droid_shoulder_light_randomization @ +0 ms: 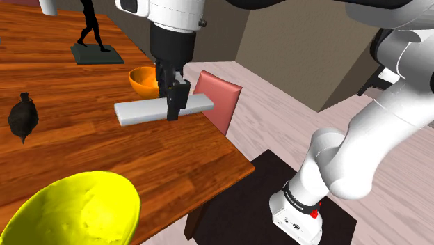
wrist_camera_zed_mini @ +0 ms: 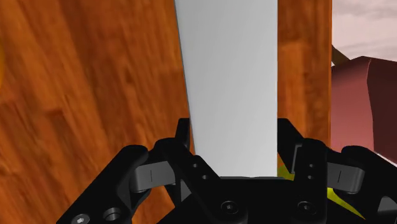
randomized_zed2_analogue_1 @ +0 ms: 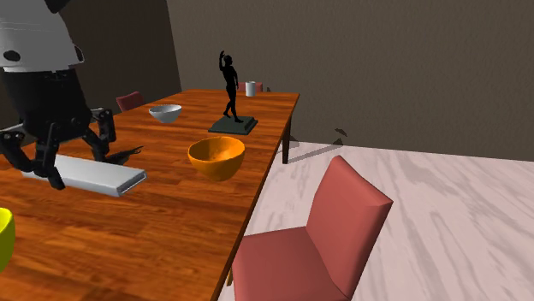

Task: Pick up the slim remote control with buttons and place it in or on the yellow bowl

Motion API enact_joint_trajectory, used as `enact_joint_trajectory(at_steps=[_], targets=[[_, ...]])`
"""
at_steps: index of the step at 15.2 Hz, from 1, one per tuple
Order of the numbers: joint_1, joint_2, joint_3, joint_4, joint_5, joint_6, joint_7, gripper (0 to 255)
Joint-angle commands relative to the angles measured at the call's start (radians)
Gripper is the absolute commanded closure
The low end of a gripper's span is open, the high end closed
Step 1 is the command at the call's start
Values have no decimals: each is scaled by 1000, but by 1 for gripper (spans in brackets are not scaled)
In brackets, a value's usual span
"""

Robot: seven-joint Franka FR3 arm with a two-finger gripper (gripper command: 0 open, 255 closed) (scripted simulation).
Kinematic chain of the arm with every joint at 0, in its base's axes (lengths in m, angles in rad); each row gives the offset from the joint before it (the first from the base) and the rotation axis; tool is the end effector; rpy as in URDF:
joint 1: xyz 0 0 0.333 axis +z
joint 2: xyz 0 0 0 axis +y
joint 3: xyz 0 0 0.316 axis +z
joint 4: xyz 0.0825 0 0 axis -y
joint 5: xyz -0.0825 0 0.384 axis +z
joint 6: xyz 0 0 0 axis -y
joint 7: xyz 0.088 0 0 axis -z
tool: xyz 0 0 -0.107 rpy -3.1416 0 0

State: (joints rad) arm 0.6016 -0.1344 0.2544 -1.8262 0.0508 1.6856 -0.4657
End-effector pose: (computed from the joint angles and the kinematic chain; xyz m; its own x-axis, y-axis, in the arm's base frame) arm 0.3310 0.4000 0.5828 0.2547 0.9670 -0.0018 0.9668 -0.2547 -0.0196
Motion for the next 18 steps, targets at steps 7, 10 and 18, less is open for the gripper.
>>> enact_joint_trajectory(at_steps=[7, 10, 18], targets=[[91, 187, 108, 211, -50, -27, 208, 255], [136, 272, 140, 312, -84, -49, 285, 255], [254, 470, 180, 541, -170, -95, 425, 255]])
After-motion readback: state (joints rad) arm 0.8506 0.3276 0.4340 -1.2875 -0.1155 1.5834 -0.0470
